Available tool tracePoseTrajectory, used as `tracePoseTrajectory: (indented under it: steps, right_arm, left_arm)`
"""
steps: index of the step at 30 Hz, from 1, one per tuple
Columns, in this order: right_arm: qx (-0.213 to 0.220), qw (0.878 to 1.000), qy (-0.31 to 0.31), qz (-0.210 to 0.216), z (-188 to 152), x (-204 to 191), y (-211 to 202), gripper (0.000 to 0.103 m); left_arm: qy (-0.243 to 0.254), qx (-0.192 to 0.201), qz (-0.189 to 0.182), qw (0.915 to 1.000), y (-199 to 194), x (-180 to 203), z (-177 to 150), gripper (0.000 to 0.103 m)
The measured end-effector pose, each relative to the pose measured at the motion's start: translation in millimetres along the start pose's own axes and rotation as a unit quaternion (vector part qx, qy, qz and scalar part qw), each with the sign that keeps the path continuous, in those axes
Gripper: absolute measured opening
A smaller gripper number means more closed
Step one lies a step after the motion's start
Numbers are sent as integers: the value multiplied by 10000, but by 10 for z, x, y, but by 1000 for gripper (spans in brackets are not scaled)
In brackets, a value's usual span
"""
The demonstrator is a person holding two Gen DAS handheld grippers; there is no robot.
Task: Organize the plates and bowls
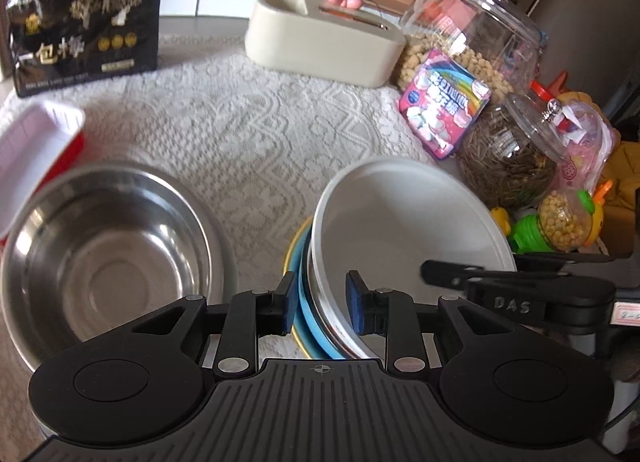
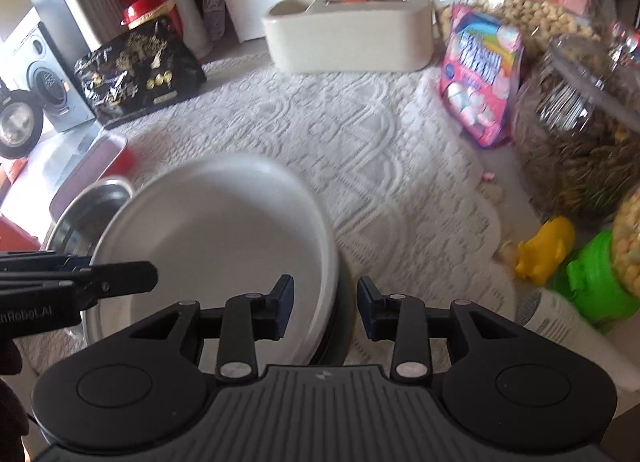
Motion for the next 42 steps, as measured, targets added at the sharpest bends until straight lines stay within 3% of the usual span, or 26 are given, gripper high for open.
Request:
tracePoseTrajectory:
  steps: [8, 18, 27, 30, 32, 35, 39, 42]
  right_arm:
    - [-316, 9985, 324, 316, -85, -16, 241, 47]
    - [-250, 9976, 387, 509, -102, -50, 283, 56]
    - [-381, 9940, 651, 796, 1, 18, 377, 57]
    - [-219, 9946, 606, 819, 33, 30, 373, 57]
    - [-87, 9933, 647, 952, -15, 49, 362, 57]
    - [-226, 9901, 793, 1133, -111, 45, 343, 58]
    - [-179, 9939, 474, 976, -180, -37, 323, 58]
    - [-182, 9920, 528, 1128, -212, -26, 333, 58]
  left_arm:
    - [-16, -50, -120, 9999, -17, 1, -39, 29]
    - [-82, -86, -180, 9998, -17, -2, -41, 31]
    - [-235, -291, -349, 9987, 0, -42, 6, 33]
    - [-260, -268, -358, 9987, -2, -40, 9, 32]
    - [-168, -201, -266, 9993, 6, -11, 25, 31]
    - [164, -101, 79, 9998, 52, 58, 32, 24]
    - [419, -100, 372, 9984, 117, 112, 1, 26]
    - [484, -162, 430, 9978, 133, 135, -5, 32]
Point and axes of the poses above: each gripper's, at about its wrist camera, not at the fingertips, and y roughly the way its jaws point, x to its right, z to its top, the point moved 8 cm from there along y, roughly the way its jaws point, and after that the axes turned 13 degrees about -y, right-handed, at the moved point
